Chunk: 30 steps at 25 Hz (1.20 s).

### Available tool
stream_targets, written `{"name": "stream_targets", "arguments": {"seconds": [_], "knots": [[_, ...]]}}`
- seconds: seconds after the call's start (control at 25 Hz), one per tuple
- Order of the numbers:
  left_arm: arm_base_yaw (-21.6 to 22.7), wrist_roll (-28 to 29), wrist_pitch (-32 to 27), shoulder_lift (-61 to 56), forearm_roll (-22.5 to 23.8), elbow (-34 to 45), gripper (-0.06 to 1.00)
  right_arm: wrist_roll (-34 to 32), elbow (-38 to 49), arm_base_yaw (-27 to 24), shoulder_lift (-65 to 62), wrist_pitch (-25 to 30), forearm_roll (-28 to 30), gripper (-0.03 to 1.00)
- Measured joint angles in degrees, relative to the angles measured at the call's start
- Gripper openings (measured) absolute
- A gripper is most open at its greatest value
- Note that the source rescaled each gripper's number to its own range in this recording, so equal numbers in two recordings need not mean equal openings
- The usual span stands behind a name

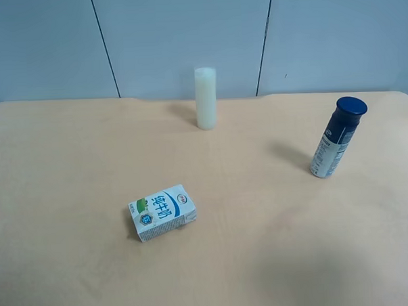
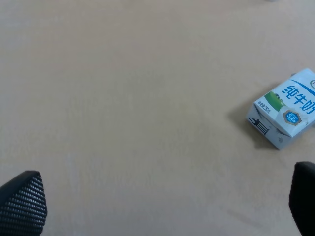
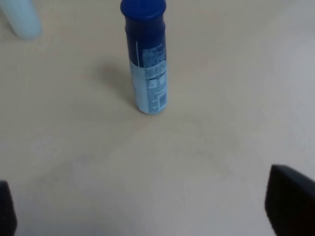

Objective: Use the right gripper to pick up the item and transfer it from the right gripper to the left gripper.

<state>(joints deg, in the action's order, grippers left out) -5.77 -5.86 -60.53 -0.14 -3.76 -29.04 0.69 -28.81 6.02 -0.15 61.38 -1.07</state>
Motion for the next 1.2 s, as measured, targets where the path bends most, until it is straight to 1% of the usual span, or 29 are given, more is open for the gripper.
{"name": "stream_targets", "arguments": {"seconds": [1.2], "knots": [[0.0, 0.0, 0.0, 0.0, 0.0, 0.0, 1.00, 0.0, 0.0, 0.0, 0.0, 0.0, 0.0, 1.00]]}}
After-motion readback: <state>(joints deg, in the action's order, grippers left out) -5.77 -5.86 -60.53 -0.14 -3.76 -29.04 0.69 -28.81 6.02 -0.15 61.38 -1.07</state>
